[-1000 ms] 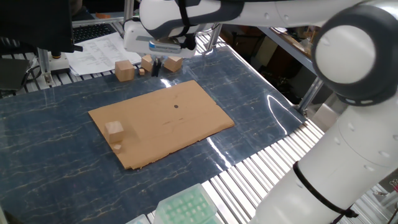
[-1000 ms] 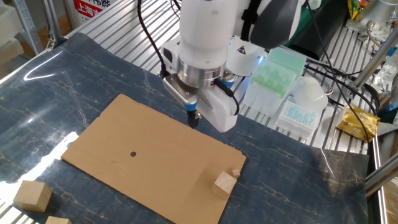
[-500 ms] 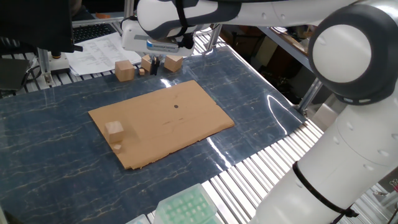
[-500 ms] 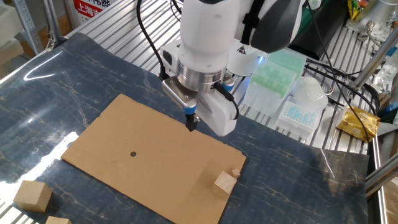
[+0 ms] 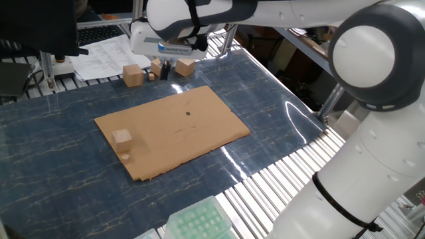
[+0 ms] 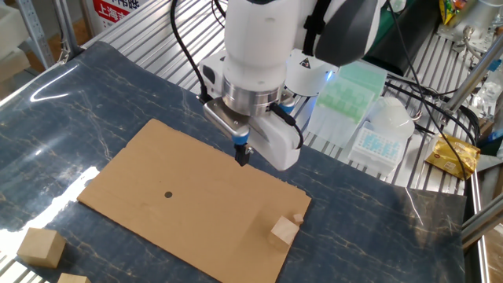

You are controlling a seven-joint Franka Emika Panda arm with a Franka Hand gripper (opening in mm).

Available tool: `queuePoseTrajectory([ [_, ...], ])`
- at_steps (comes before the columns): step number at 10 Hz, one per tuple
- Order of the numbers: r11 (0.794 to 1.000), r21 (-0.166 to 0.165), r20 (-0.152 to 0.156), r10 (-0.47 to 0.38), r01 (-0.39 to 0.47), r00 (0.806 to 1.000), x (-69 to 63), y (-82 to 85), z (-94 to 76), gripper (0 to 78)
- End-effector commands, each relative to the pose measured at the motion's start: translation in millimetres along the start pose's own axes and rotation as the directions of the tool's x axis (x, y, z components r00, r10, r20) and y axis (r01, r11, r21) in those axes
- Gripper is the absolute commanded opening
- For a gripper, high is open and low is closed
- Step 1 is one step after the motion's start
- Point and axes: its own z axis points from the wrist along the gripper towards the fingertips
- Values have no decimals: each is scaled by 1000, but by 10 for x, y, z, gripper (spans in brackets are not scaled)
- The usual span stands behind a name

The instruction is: Grab the block and place it at the designated location

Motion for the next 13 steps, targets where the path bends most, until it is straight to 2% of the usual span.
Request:
queuePoseTrajectory([
  [1, 999, -45, -20, 7, -8, 1000, -7, 0, -12, 0],
  [3, 999, -44, -25, -3, 2, 1000, -17, 20, 17, 0],
  [4, 999, -45, -22, -27, 26, 999, -45, 101, 120, 0],
  [5, 999, -46, -21, -28, 27, 999, -51, 121, 143, 0],
  [7, 999, -40, -6, -27, 27, 1000, -64, 322, 337, 0],
  [9, 999, -39, -11, -22, 22, 1000, -32, 459, 426, 0],
  [11, 1000, -25, -6, -11, 10, 1000, 56, 656, 487, 0],
  [13, 1000, -17, -1, -1, 1, 1000, 108, 771, 579, 0],
])
